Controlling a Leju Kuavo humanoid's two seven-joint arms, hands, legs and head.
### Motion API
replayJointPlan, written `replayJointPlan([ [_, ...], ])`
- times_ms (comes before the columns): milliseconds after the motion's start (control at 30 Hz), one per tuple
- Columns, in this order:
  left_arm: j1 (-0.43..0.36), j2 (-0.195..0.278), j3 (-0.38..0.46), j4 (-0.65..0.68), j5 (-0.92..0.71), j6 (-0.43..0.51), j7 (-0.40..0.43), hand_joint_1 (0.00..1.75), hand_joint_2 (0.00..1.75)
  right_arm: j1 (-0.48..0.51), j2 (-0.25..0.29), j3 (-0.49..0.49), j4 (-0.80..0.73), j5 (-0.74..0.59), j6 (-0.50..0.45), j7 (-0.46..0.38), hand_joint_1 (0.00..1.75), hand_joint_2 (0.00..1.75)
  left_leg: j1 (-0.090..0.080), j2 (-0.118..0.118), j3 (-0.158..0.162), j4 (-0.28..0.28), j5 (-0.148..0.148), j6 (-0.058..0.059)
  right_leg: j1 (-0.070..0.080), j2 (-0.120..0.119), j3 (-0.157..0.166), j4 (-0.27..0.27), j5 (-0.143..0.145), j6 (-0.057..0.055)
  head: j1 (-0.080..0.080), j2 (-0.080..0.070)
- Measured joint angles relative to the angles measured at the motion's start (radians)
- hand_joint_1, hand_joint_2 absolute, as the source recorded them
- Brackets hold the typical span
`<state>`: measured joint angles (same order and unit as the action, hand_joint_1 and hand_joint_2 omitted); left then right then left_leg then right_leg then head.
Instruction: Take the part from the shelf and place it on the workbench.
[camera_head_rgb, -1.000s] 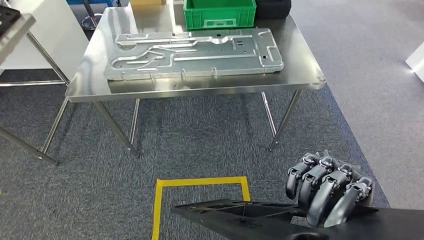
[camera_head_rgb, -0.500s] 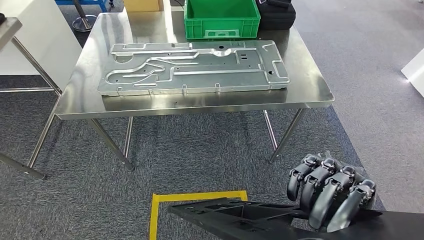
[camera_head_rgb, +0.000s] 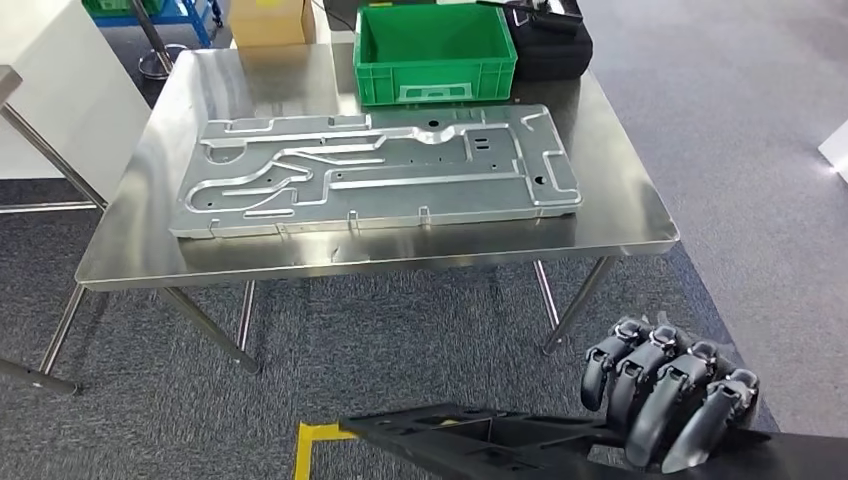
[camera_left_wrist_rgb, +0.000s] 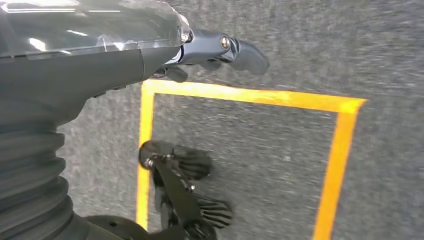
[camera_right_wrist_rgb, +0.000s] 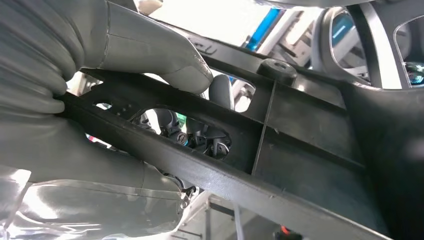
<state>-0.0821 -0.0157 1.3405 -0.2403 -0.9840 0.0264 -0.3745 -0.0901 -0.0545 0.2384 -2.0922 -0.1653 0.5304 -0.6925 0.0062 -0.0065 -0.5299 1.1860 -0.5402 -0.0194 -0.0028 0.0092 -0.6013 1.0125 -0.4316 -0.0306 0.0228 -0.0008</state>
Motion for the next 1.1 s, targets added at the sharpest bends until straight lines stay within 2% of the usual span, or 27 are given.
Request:
replayJointPlan([
  [67,0.001,-0.001,0.000,0.000,0.000,0.001,0.000,0.00,1.75,-0.005,0.001,-0.002,0.004,-0.004,0.002,0.000,1.57,1.75,0.004,0.000,-0.080,0.089,-0.058,-0.011,-0.001,0.001,0.027,-0.002,-0.023,-0.002,-0.001,0.000],
  [100,0.003,-0.001,0.000,0.000,0.000,0.001,0.000,0.00,1.75,-0.005,0.002,-0.004,0.006,-0.006,0.002,0.000,1.57,1.75,0.006,0.000,-0.109,0.105,-0.088,-0.014,-0.002,0.003,0.042,-0.002,-0.037,-0.001,-0.001,0.000],
  [133,0.005,-0.001,0.000,0.000,0.000,0.001,-0.001,0.00,1.75,-0.005,0.002,-0.005,0.007,-0.006,0.001,0.000,1.57,1.75,0.008,0.001,-0.128,0.094,-0.101,-0.016,-0.003,0.004,0.060,-0.002,-0.051,0.001,-0.001,0.000],
  [167,0.007,-0.001,0.000,0.000,0.001,0.002,-0.003,0.00,1.75,-0.005,0.002,-0.007,0.009,-0.006,-0.002,0.000,1.57,1.75,0.009,0.001,-0.135,0.059,-0.087,-0.016,-0.004,0.005,0.079,-0.002,-0.065,0.004,-0.001,0.000],
  [200,0.008,-0.001,0.000,0.000,0.001,0.002,-0.004,0.00,1.75,-0.005,0.002,-0.008,0.009,-0.006,-0.005,0.000,1.57,1.75,0.011,0.001,-0.135,0.005,-0.039,-0.015,-0.005,0.006,0.100,-0.001,-0.080,0.007,-0.001,0.000],
  [233,0.009,-0.001,0.001,0.000,0.001,0.002,-0.005,0.00,1.75,-0.005,0.002,-0.008,0.010,-0.004,-0.011,0.000,1.57,1.75,0.011,0.000,-0.134,-0.054,0.032,-0.013,-0.004,0.007,0.118,0.002,-0.096,0.012,-0.001,0.000],
  [267,0.010,-0.001,0.001,0.000,0.003,0.003,-0.006,0.00,1.75,-0.005,0.002,-0.009,0.009,0.000,-0.019,0.000,1.57,1.75,0.010,0.000,-0.129,-0.097,0.086,-0.008,-0.004,0.009,0.132,0.006,-0.112,0.018,-0.001,0.000],
  [300,0.011,-0.001,0.002,0.000,0.005,0.003,-0.007,0.00,1.75,-0.004,0.002,-0.010,0.008,0.007,-0.030,0.000,1.57,1.75,0.008,-0.001,-0.127,-0.122,0.126,-0.001,-0.003,0.010,0.141,0.009,-0.126,0.025,-0.001,0.000],
  [333,0.011,-0.001,0.003,0.000,0.008,0.003,-0.008,0.00,1.75,-0.004,0.002,-0.011,0.004,0.018,-0.044,0.001,1.57,1.75,0.005,-0.001,-0.126,-0.128,0.140,0.006,-0.003,0.011,0.145,0.010,-0.137,0.032,0.000,0.000],
  [400,0.008,-0.001,0.005,-0.001,0.015,0.003,-0.011,0.00,1.75,-0.002,0.001,-0.017,-0.015,0.043,-0.076,0.001,1.57,1.75,0.003,-0.002,-0.120,-0.129,0.131,0.020,-0.007,0.010,0.151,0.007,-0.151,0.044,0.000,0.000],
  [467,0.005,-0.001,0.006,-0.001,0.019,0.003,-0.013,0.00,1.75,0.000,0.001,-0.025,-0.040,0.062,-0.104,0.000,1.57,1.75,0.005,-0.001,-0.109,-0.142,0.126,0.032,-0.011,0.004,0.136,0.041,-0.172,0.054,0.002,0.000],
  [500,0.004,-0.001,0.006,-0.001,0.019,0.002,-0.014,0.00,1.75,0.001,-0.001,-0.030,-0.050,0.067,-0.118,0.000,1.57,1.75,0.006,0.000,-0.102,-0.148,0.123,0.036,-0.012,0.001,0.109,0.091,-0.194,0.059,0.003,0.000],
  [567,0.004,-0.001,0.007,-0.001,0.015,-0.002,-0.019,0.00,1.75,-0.005,-0.008,-0.055,-0.059,0.074,-0.154,-0.001,1.57,1.75,0.005,0.001,-0.089,-0.153,0.112,0.042,-0.013,-0.002,0.020,0.225,-0.232,0.067,0.004,0.000],
  [600,0.005,-0.001,0.007,-0.001,0.011,-0.006,-0.022,0.00,1.75,-0.019,-0.018,-0.079,-0.055,0.070,-0.162,-0.001,1.57,1.75,0.005,0.001,-0.083,-0.153,0.106,0.043,-0.013,-0.002,-0.021,0.274,-0.233,0.069,0.004,0.000],
  [633,0.005,-0.001,0.007,-0.001,0.006,-0.011,-0.025,0.00,1.75,-0.047,-0.031,-0.111,-0.041,0.059,-0.156,-0.001,1.57,1.75,0.005,0.001,-0.076,-0.153,0.100,0.043,-0.013,-0.003,-0.048,0.288,-0.211,0.070,0.004,0.000],
  [667,0.006,-0.001,0.007,-0.001,0.002,-0.016,-0.028,0.00,1.75,-0.090,-0.049,-0.153,-0.015,0.044,-0.136,-0.001,1.57,1.75,0.004,0.002,-0.066,-0.153,0.093,0.043,-0.013,-0.003,-0.057,0.263,-0.168,0.070,0.004,0.000],
  [733,0.005,-0.001,0.006,-0.001,-0.006,-0.023,-0.033,0.00,1.75,-0.204,-0.092,-0.249,0.068,0.021,-0.088,0.001,1.57,1.75,0.003,0.002,-0.051,-0.153,0.083,0.042,-0.011,-0.003,-0.034,0.144,-0.062,0.061,0.004,0.000],
  [767,0.003,-0.001,0.006,-0.001,-0.008,-0.027,-0.036,0.00,1.75,-0.267,-0.114,-0.291,0.119,0.019,-0.076,0.007,1.57,1.75,0.001,0.001,-0.048,-0.152,0.079,0.040,-0.008,-0.003,-0.020,0.089,-0.027,0.055,0.005,0.000],
  [800,0.002,0.000,0.005,-0.001,-0.009,-0.030,-0.040,0.00,1.75,-0.332,-0.136,-0.323,0.171,0.021,-0.072,0.019,1.57,1.75,-0.001,0.000,-0.049,-0.151,0.077,0.037,-0.005,-0.004,-0.013,0.053,-0.012,0.049,0.005,0.000],
  [867,0.000,0.001,0.004,-0.001,-0.012,-0.039,-0.047,0.00,1.75,-0.462,-0.184,-0.364,0.275,0.043,-0.095,0.055,1.57,1.75,-0.004,0.000,-0.055,-0.151,0.078,0.029,-0.001,-0.005,-0.013,0.029,-0.014,0.040,0.005,0.000],
  [933,0.000,0.005,0.003,-0.001,-0.017,-0.048,-0.053,0.00,1.75,-0.575,-0.234,-0.380,0.368,0.090,-0.144,0.091,1.57,1.75,-0.005,0.000,-0.062,-0.144,0.071,0.020,-0.008,-0.007,-0.011,0.018,-0.013,0.033,0.005,0.000],
  [967,-0.001,0.007,0.002,-0.001,-0.019,-0.052,-0.057,0.00,1.75,-0.627,-0.258,-0.380,0.416,0.121,-0.173,0.106,1.57,1.75,-0.005,0.000,-0.072,-0.120,0.055,0.016,-0.011,-0.008,-0.007,0.013,-0.011,0.028,0.004,0.000],
  [1000,-0.001,0.009,0.002,-0.001,-0.020,-0.055,-0.059,0.00,1.75,-0.676,-0.281,-0.375,0.465,0.155,-0.202,0.119,1.57,1.75,-0.005,0.001,-0.093,-0.075,0.031,0.012,-0.014,-0.011,-0.004,0.009,-0.011,0.024,0.003,0.000],
  [1067,-0.001,0.012,0.001,-0.001,-0.022,-0.059,-0.062,0.00,1.75,-0.760,-0.322,-0.357,0.566,0.238,-0.264,0.140,1.57,1.75,-0.001,0.001,-0.159,0.056,-0.023,0.007,-0.012,-0.013,-0.001,0.008,-0.013,0.019,0.002,0.000],
  [1100,-0.001,0.013,0.001,-0.001,-0.023,-0.060,-0.061,0.00,1.75,-0.791,-0.337,-0.343,0.613,0.286,-0.297,0.147,1.57,1.75,0.001,0.001,-0.189,0.108,-0.036,0.005,-0.012,-0.014,0.000,0.009,-0.015,0.018,0.002,0.000],
])
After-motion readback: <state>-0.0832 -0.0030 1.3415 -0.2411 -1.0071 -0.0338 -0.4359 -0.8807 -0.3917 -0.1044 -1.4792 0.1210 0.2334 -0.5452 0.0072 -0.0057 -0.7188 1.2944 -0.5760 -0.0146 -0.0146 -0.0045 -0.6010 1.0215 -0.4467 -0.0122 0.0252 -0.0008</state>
